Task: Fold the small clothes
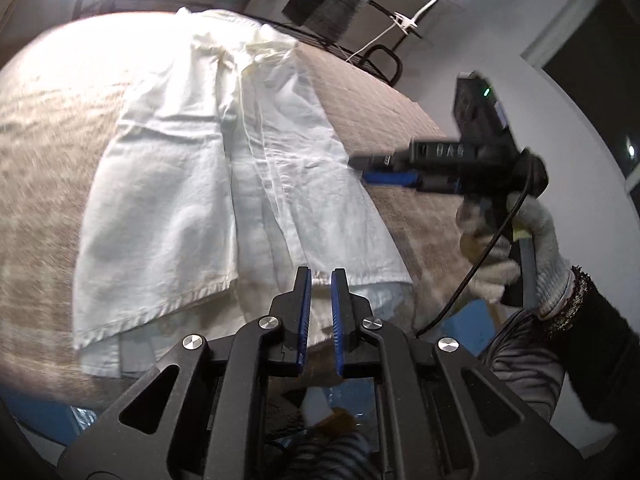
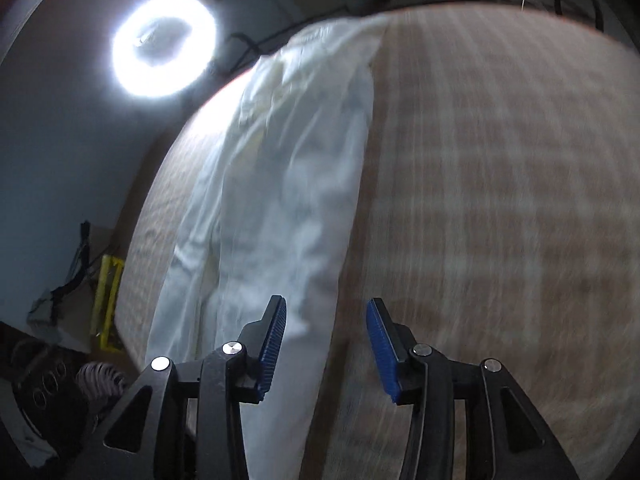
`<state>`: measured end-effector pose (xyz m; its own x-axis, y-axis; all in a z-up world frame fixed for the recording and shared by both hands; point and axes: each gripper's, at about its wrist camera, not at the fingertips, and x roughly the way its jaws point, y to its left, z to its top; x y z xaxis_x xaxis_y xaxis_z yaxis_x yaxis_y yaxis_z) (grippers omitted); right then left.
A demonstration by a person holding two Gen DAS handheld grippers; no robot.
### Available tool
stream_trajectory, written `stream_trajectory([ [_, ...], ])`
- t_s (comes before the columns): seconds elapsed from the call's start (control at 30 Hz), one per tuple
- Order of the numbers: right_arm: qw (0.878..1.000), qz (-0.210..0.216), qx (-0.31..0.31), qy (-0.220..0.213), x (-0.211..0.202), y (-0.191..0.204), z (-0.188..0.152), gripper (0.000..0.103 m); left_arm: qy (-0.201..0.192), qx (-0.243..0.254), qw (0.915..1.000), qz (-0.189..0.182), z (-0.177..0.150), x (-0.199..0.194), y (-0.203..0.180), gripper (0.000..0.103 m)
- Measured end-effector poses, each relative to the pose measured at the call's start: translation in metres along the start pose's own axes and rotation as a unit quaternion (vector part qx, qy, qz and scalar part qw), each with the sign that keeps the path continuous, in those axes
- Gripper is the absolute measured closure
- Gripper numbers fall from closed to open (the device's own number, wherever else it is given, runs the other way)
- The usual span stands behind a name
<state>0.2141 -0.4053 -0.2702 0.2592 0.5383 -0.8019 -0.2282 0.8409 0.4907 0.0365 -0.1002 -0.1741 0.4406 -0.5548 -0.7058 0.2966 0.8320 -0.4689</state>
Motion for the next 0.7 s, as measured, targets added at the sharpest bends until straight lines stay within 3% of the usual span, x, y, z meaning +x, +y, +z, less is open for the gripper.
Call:
stream_trajectory([
  [0.07,1.000,0.029,0.004,0.008,0.008,-0.001,-0.014,0.058,-0.002,-0.001,1.0000,0.001,0.009,0.002,0.001,0.096],
  [0.1,0.999,0.036,-0.003,0.011,0.009,0.002,-0.017,0.067,-0.003,0.000,1.0000,0.001,0.011,0.002,0.002,0.097],
  [0.17,0.999,0.040,-0.008,0.025,0.009,0.009,-0.023,0.099,-0.007,0.004,0.9999,0.010,0.020,0.005,0.005,0.097],
  [0.2,0.999,0.029,-0.016,0.026,0.007,0.012,-0.026,0.100,-0.011,0.005,0.9998,0.013,0.027,0.006,0.004,0.096],
  [0.33,0.995,-0.040,-0.080,0.052,0.011,0.029,-0.039,0.100,-0.014,0.030,0.9993,0.019,0.053,0.021,-0.006,0.097],
  [0.4,0.995,-0.029,-0.076,0.050,0.005,0.029,-0.033,0.086,-0.010,0.041,0.9989,0.022,0.064,0.034,-0.012,0.096],
  [0.47,0.997,-0.009,-0.078,0.025,-0.008,0.029,-0.018,0.069,0.000,0.046,0.9988,0.016,0.072,0.050,-0.016,0.097],
  [0.7,0.988,-0.050,-0.124,-0.076,-0.033,0.027,0.069,0.070,0.033,0.089,0.9954,0.012,0.075,0.091,-0.030,0.096],
])
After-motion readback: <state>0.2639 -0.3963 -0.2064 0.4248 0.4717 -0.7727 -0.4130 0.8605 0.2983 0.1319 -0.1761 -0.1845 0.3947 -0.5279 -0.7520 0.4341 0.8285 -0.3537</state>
